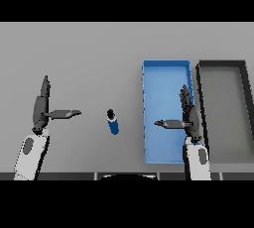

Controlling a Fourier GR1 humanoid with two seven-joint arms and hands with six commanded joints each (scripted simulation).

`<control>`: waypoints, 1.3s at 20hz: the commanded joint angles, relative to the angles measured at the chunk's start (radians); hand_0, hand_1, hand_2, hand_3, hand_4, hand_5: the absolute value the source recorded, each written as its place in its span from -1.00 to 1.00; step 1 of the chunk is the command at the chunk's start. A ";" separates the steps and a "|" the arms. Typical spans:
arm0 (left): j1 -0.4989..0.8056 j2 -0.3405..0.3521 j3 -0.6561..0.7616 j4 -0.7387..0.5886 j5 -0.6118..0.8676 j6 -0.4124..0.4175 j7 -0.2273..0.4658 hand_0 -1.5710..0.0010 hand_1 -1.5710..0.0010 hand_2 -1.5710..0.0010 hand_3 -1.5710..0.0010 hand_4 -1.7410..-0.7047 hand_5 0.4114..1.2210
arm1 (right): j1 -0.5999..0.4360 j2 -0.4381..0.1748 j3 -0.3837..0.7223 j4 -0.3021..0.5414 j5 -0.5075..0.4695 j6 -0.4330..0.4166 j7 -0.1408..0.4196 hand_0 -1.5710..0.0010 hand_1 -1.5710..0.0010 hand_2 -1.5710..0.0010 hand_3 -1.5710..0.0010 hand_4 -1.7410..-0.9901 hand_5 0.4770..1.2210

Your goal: Pick up the blue pipe and place it into the blue bin.

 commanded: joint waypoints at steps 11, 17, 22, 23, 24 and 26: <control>0.045 0.136 -0.047 0.014 0.042 -0.288 -0.105 1.00 1.00 1.00 1.00 0.07 -0.53 | 0.124 -0.156 0.070 -0.096 0.134 0.074 -0.081 1.00 1.00 1.00 1.00 0.32 -0.68; 0.096 0.200 -0.116 -0.062 0.030 -0.418 -0.142 1.00 1.00 1.00 1.00 0.11 -0.55 | 0.114 -0.167 0.080 -0.111 0.143 0.082 -0.049 1.00 1.00 1.00 1.00 0.37 -0.68; 0.110 0.204 -0.210 -0.161 0.017 -0.485 -0.066 1.00 1.00 1.00 1.00 0.07 -0.70 | 0.121 -0.166 0.089 -0.117 0.136 0.097 -0.078 1.00 1.00 1.00 1.00 0.30 -0.60; 0.107 0.199 -0.226 -0.179 0.010 -0.488 -0.055 1.00 1.00 1.00 1.00 0.05 -0.72 | 0.126 -0.170 0.085 -0.125 0.126 0.104 -0.085 1.00 1.00 1.00 1.00 0.26 -0.58; 0.095 0.185 -0.246 -0.191 0.008 -0.494 -0.041 1.00 1.00 1.00 1.00 0.04 -0.74 | 0.118 -0.169 0.084 -0.119 0.125 0.105 -0.082 1.00 1.00 1.00 1.00 0.25 -0.57; 0.078 0.145 -0.296 -0.185 -0.029 -0.498 -0.008 1.00 1.00 1.00 1.00 0.03 -0.78 | 0.116 -0.163 0.089 -0.122 0.131 0.100 -0.073 1.00 1.00 1.00 1.00 0.22 -0.56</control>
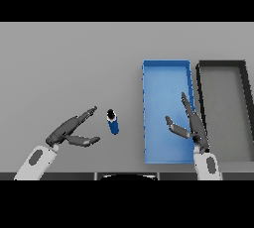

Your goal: Pick up the blue pipe and place it into the blue bin.

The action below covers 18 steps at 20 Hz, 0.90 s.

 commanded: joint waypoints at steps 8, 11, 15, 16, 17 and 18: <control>-0.040 -0.156 -0.083 0.094 -0.135 0.072 -0.055 1.00 1.00 1.00 1.00 0.00 -0.78 | -0.003 0.003 -0.005 0.002 -0.012 0.005 0.027 1.00 1.00 1.00 1.00 0.16 -0.53; -0.074 -0.211 -0.088 0.148 -0.144 0.086 -0.062 1.00 1.00 1.00 1.00 0.00 -0.78 | 0.014 0.005 -0.003 -0.008 -0.014 0.006 0.009 1.00 1.00 1.00 1.00 0.13 -0.52; -0.128 -0.270 -0.103 0.226 -0.183 0.103 -0.077 1.00 1.00 1.00 1.00 0.09 -0.80 | 0.025 -0.010 -0.012 -0.017 -0.015 0.010 0.014 1.00 1.00 1.00 1.00 0.11 -0.50; -0.143 -0.293 -0.108 0.260 -0.201 0.117 -0.073 1.00 1.00 1.00 1.00 0.12 -0.81 | 0.025 -0.008 -0.011 -0.021 -0.016 0.009 0.024 1.00 1.00 1.00 1.00 0.10 -0.50; -0.147 -0.305 -0.112 0.276 -0.204 0.117 -0.090 1.00 1.00 1.00 1.00 0.12 -0.80 | 0.032 -0.001 -0.003 -0.025 -0.005 0.002 0.022 1.00 1.00 1.00 1.00 0.11 -0.49; -0.156 -0.327 -0.111 0.289 -0.190 0.109 -0.092 1.00 1.00 1.00 1.00 0.09 -0.78 | 0.034 -0.002 -0.004 -0.019 -0.001 0.000 0.024 1.00 1.00 1.00 1.00 0.13 -0.50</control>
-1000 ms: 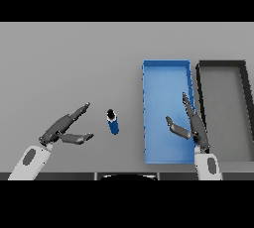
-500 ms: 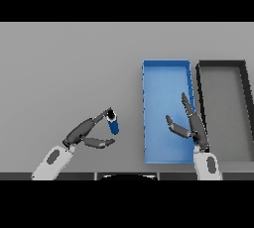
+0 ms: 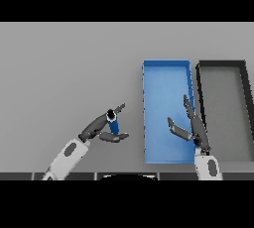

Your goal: Pick up the blue pipe and place it into the blue bin.

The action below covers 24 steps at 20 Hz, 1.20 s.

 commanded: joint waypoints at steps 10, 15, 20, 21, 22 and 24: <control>0.019 -0.087 0.013 0.021 0.082 -0.041 -0.021 -0.36 -0.44 -0.51 -0.51 -0.71 0.60 | -0.019 -0.009 -0.015 0.008 -0.010 0.000 -0.006 1.00 1.00 1.00 1.00 0.15 -0.50; 0.017 -0.095 -0.006 -0.006 0.057 -0.009 -0.049 -0.79 -0.82 -0.84 -0.79 -0.88 0.87 | -0.036 -0.023 -0.015 0.018 0.003 0.002 0.006 1.00 1.00 1.00 1.00 0.23 -0.50; -0.016 -0.119 -0.016 -0.100 0.077 -0.006 -0.074 -0.93 -0.94 -0.95 -0.84 -0.95 0.96 | -0.037 -0.015 -0.010 0.039 0.007 0.005 -0.022 1.00 1.00 1.00 1.00 0.23 -0.50; -0.023 -0.122 -0.019 -0.124 0.085 -0.007 -0.064 -0.94 -0.95 -0.96 -0.85 -0.95 0.97 | -0.036 -0.018 -0.010 0.044 0.019 -0.002 -0.023 1.00 1.00 1.00 1.00 0.24 -0.49; -0.032 -0.122 -0.019 -0.142 0.091 -0.009 -0.050 -0.96 -0.96 -0.97 -0.85 -0.96 0.97 | -0.031 -0.017 -0.007 0.036 0.022 -0.003 -0.023 1.00 1.00 1.00 1.00 0.24 -0.47; -0.056 -0.122 -0.018 -0.170 0.102 -0.012 -0.015 -0.97 -0.98 -0.98 -0.84 -0.96 0.98 | -0.030 -0.017 -0.004 0.035 0.033 -0.010 -0.025 1.00 1.00 1.00 1.00 0.23 -0.45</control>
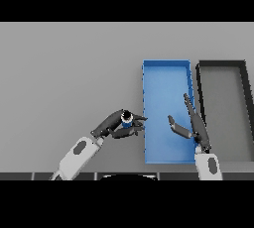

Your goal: Pick up the blue pipe and place it into the blue bin.

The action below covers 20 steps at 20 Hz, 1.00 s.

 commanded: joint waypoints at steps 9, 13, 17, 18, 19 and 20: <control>-0.023 0.003 -0.023 -0.056 0.002 0.005 0.117 -1.00 -1.00 -1.00 -0.83 -0.98 1.00 | 0.000 -0.017 -0.003 0.004 -0.034 0.045 -0.006 1.00 1.00 1.00 1.00 0.26 -0.43; -0.014 0.004 -0.035 -0.053 -0.007 0.003 0.113 -1.00 -1.00 -1.00 -0.84 -0.98 1.00 | -0.017 -0.025 -0.012 0.014 -0.043 0.050 0.016 1.00 1.00 1.00 1.00 0.33 -0.44; -0.021 0.003 -0.025 -0.062 0.000 0.011 0.113 -1.00 -1.00 -1.00 -0.83 -0.98 1.00 | -0.029 -0.027 -0.021 -0.029 -0.164 0.135 -0.029 1.00 1.00 1.00 1.00 0.37 -0.54; -0.021 0.006 -0.027 -0.064 0.003 0.005 0.113 -1.00 -1.00 -1.00 -0.83 -0.98 1.00 | -0.035 -0.048 -0.036 -0.036 -0.237 0.192 -0.028 1.00 1.00 1.00 1.00 0.36 -0.62; -0.018 0.007 -0.028 -0.063 0.003 0.005 0.111 -1.00 -1.00 -1.00 -0.83 -0.98 1.00 | -0.055 -0.063 -0.040 -0.063 -0.308 0.231 0.017 1.00 1.00 1.00 1.00 0.33 -0.71; -0.020 0.014 -0.024 -0.064 0.008 0.000 0.112 -1.00 -1.00 -1.00 -0.84 -0.98 1.00 | -0.073 -0.079 -0.040 -0.099 -0.367 0.258 0.057 1.00 1.00 1.00 1.00 0.30 -0.79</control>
